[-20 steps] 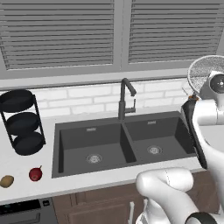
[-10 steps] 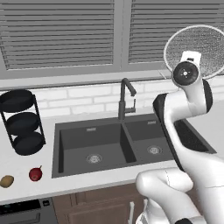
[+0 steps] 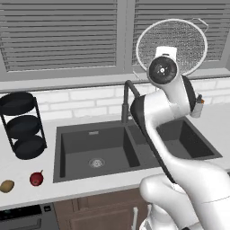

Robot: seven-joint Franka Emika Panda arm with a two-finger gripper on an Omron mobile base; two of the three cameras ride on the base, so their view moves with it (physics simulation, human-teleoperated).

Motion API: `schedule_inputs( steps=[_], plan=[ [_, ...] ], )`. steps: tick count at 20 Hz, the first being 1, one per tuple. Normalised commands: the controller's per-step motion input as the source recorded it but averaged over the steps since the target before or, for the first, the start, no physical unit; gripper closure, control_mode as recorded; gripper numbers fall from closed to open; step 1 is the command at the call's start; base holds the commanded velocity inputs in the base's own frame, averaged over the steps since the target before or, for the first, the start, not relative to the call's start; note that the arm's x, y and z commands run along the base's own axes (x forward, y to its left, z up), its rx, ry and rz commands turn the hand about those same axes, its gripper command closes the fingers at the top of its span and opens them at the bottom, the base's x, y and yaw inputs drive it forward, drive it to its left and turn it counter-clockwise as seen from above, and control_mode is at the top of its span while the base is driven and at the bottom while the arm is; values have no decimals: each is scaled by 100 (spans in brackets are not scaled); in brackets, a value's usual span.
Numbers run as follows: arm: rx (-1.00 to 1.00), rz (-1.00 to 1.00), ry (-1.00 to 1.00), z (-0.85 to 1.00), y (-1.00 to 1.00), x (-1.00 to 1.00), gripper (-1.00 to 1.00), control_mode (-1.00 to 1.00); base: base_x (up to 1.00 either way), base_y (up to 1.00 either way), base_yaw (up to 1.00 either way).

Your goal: Put the colander in the sink, put the pear, kiwi in the colander, and turn on the sink faucet and pour water over the colander.

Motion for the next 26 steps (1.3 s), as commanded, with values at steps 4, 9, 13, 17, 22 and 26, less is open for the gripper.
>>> schedule_inputs(
  steps=[4,9,13,17,22,26],
  plan=[
    [0,17,-3,0,100,-26,100,-100,0,0,0],
    [0,17,-1,-2,100,-21,100,-100,0,0,0],
    [0,20,0,-19,95,-3,100,-100,0,0,0],
    [0,19,3,-46,63,0,100,-100,0,0,0],
    [0,11,17,-80,25,7,100,-100,0,0,0],
    [0,0,15,-90,1,18,100,-100,0,0,0]
  ],
)
